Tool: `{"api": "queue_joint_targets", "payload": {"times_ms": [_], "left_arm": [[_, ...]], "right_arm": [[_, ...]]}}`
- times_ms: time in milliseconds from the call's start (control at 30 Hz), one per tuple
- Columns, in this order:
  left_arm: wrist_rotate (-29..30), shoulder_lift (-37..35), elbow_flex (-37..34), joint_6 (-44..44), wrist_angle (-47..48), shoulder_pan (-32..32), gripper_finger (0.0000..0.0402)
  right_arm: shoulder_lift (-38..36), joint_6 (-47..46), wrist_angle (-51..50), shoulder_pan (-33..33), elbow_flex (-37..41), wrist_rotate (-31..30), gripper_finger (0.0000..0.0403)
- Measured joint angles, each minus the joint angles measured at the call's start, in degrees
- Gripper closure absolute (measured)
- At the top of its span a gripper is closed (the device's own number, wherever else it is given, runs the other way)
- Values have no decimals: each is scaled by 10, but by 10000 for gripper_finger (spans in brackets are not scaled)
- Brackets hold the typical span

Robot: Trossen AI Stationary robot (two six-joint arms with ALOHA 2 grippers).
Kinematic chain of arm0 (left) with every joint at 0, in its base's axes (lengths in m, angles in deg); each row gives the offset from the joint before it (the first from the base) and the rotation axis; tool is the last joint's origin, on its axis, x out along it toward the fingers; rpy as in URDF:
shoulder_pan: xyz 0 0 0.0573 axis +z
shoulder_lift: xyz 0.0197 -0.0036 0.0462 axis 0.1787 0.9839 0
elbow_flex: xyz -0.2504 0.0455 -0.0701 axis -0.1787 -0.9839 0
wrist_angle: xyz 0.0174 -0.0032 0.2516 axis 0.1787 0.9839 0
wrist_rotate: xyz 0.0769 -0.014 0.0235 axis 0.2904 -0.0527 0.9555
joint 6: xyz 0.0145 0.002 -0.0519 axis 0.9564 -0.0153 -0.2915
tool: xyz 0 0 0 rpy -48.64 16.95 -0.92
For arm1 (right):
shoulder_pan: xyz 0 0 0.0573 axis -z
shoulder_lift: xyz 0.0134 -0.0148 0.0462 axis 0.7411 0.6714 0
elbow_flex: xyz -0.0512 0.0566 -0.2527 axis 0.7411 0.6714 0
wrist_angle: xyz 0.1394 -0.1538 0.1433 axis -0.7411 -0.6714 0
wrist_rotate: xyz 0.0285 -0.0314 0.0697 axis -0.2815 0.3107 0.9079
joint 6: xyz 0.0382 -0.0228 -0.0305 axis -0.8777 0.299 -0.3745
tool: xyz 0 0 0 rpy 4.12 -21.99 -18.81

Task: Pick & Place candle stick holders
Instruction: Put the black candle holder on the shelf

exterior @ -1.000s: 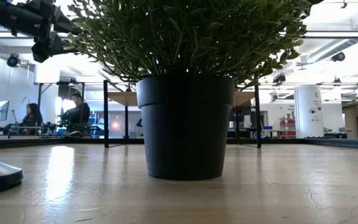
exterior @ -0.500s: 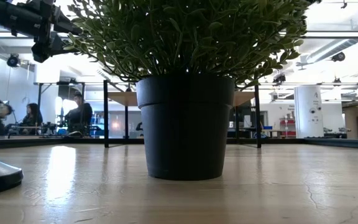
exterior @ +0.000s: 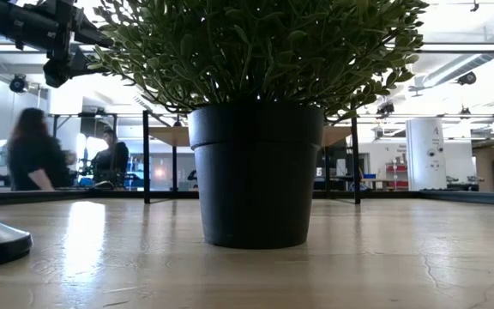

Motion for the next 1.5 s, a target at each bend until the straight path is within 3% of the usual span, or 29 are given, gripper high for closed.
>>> {"api": "queue_joint_targets", "payload": {"times_ms": [167, 300, 433, 633, 867, 1033, 1500], "left_arm": [[0, 0, 0, 0, 0, 0, 138], [0, 0, 0, 0, 0, 0, 138], [0, 0, 0, 0, 0, 0, 138], [0, 0, 0, -1, 0, 0, 138], [-2, 0, 0, 1, 0, 0, 138], [-2, 0, 0, 3, 0, 0, 138], [-2, 0, 0, 17, 1, 0, 138]], "right_arm": [[80, -27, -180, -62, -89, -41, 265], [148, -97, -372, -109, -147, -64, 283], [182, -181, -487, -167, -171, -65, 302], [171, -366, -510, -275, -170, -67, 320], [154, -617, -545, -441, -170, -131, 332], [167, -782, -606, -532, -169, -136, 335], [259, -1056, -607, -690, -180, -102, 339]]}}
